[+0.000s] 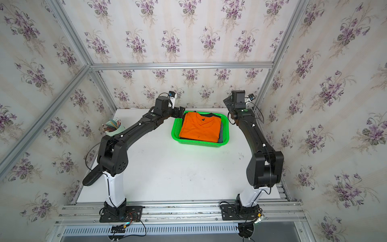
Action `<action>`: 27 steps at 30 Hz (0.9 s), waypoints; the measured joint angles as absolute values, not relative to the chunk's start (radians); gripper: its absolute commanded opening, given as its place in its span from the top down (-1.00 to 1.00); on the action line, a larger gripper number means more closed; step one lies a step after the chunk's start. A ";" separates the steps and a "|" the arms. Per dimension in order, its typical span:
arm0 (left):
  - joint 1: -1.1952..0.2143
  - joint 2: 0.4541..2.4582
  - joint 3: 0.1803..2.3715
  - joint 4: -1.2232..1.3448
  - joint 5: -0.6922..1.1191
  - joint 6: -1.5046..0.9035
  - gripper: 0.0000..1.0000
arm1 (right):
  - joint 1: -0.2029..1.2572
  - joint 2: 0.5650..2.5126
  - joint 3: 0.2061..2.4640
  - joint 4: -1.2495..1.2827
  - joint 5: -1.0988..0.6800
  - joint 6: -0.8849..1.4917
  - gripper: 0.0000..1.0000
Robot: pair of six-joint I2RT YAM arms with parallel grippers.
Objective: Put the folded t-shirts into the basket
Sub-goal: Place the T-shirt in the bin, then reset both arms
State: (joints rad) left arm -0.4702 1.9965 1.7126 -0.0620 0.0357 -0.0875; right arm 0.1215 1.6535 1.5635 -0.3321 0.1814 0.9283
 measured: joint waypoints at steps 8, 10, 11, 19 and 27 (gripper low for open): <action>-0.465 1.737 1.497 -0.046 -0.099 -0.128 -0.87 | 0.118 1.278 1.098 -0.088 0.075 0.614 -1.00; -0.465 1.663 1.440 -0.047 -0.148 -0.137 -0.87 | 0.120 1.165 0.938 0.008 0.047 0.548 -1.00; -0.465 1.613 1.394 -0.048 -0.182 -0.139 -0.87 | 0.119 1.093 0.822 0.110 0.033 0.491 -1.00; -0.463 1.419 1.091 0.027 -0.398 -0.040 -0.87 | 0.119 0.858 0.401 0.403 0.035 0.141 -1.00; -0.436 1.271 0.828 0.087 -0.430 0.104 -0.87 | 0.118 1.022 0.133 0.702 0.134 0.052 -1.00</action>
State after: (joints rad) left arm -0.4358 1.2713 0.8284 0.0872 -0.4301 0.1043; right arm 0.1177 1.0222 0.1326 0.7017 0.1345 0.0525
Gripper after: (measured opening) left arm 0.936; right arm 0.998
